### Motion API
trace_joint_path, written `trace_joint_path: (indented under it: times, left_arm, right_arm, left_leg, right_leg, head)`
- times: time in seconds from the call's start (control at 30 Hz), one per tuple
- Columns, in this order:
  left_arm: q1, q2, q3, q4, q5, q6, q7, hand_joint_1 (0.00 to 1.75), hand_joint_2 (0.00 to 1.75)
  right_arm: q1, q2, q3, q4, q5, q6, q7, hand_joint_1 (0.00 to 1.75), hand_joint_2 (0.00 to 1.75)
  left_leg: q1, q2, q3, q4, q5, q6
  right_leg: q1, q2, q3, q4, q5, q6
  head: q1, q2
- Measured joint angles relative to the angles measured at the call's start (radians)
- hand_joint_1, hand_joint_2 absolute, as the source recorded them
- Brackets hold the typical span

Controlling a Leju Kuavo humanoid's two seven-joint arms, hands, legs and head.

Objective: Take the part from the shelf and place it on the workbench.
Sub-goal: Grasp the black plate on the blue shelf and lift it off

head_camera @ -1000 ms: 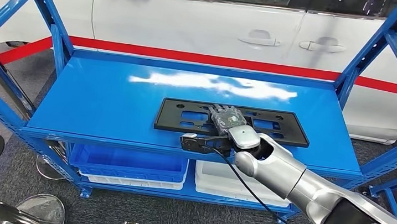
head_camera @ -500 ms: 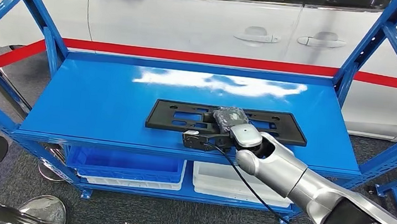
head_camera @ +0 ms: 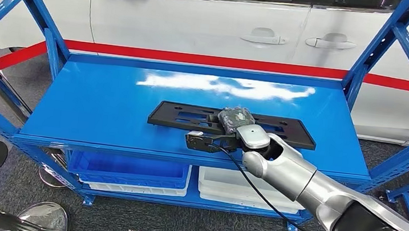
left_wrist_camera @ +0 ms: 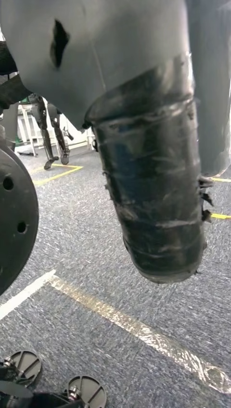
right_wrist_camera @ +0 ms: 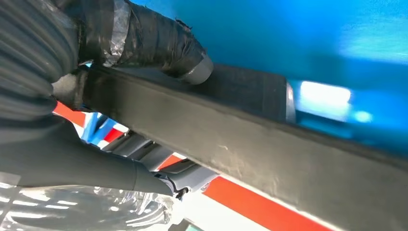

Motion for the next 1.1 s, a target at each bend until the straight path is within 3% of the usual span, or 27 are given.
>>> trace_joint_path:
  times: [0.33, 0.47, 0.6, 0.77, 1.1]
  left_arm:
    - [0.000, 0.000, 0.000, 0.000, 0.000, 0.000, -0.002, 0.00, 0.00]
    - [0.000, 0.000, 0.000, 0.000, 0.000, 0.006, -0.010, 0.00, 1.75]
    - [-0.002, 0.000, 0.000, 0.000, 0.000, 0.006, -0.046, 0.00, 1.75]
    - [-0.003, 0.000, 0.000, 0.000, 0.000, -0.012, -0.063, 0.00, 1.75]
    - [-0.002, 0.000, 0.000, 0.000, 0.000, -0.024, -0.069, 0.00, 1.75]
  right_arm:
    - [-0.018, 0.001, 0.033, -0.008, 0.029, -0.045, -0.001, 1.75, 1.75]
    - [-0.073, 0.001, 0.095, -0.059, 0.235, -0.148, -0.021, 1.75, 1.75]
    - [-0.166, 0.016, 0.188, -0.153, 0.394, -0.111, -0.078, 1.75, 1.75]
    - [-0.258, 0.063, 0.280, -0.258, 0.429, 0.010, -0.142, 1.75, 1.75]
    - [-0.417, 0.115, 0.434, -0.420, 0.505, 0.107, -0.206, 1.75, 1.75]
  left_leg:
    - [0.000, 0.000, -0.002, 0.000, 0.000, 0.000]
    - [0.000, 0.000, -0.005, 0.000, 0.000, 0.000]
    - [0.000, 0.000, -0.004, 0.000, 0.000, 0.000]
    - [0.000, -0.001, -0.005, -0.001, 0.001, -0.001]
    - [0.000, 0.000, -0.005, -0.001, 0.000, -0.001]
  right_leg:
    - [0.000, -0.001, -0.001, -0.002, 0.000, 0.000]
    - [0.000, 0.000, -0.003, -0.001, 0.000, 0.000]
    - [0.000, 0.001, -0.003, -0.001, 0.001, -0.001]
    - [0.001, -0.001, -0.005, -0.001, 0.000, -0.001]
    - [0.001, 0.000, -0.005, -0.003, 0.000, -0.001]
  head:
    - [0.000, 0.000]
    - [0.000, 0.000]
    - [0.000, 0.000]
    - [0.000, 0.000]
    - [0.000, 0.000]
